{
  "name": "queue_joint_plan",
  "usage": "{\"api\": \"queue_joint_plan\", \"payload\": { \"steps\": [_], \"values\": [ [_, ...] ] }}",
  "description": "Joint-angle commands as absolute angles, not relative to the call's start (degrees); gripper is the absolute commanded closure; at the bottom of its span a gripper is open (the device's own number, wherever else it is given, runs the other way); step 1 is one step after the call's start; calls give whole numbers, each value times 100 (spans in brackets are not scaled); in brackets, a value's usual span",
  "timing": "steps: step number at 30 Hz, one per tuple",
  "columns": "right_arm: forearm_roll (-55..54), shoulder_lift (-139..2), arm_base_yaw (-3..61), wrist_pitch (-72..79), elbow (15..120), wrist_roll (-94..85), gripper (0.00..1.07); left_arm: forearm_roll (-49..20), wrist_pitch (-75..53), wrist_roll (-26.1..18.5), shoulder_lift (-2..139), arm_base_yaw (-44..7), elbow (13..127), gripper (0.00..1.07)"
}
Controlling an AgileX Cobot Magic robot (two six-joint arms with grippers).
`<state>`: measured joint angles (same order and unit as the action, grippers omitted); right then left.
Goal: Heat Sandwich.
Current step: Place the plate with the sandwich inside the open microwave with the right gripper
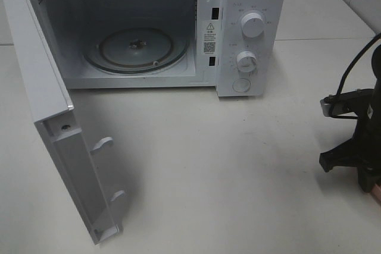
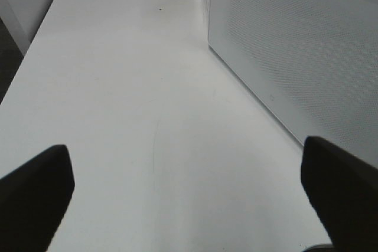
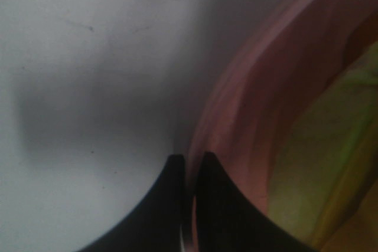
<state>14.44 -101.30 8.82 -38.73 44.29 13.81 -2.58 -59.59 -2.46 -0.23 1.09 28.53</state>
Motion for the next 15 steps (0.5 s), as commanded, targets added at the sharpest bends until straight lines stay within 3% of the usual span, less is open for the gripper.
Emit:
{"api": "queue_joint_plan", "payload": {
  "steps": [1, 15],
  "values": [
    [1816, -10141, 1106, -4131, 4492, 1725, 107, -264, -5953, -218, -189, 86, 2842, 5],
    [2578, -10141, 1948, -4727, 4498, 2303, 107, -264, -5953, -218, -189, 86, 2842, 5]
  ]
}}
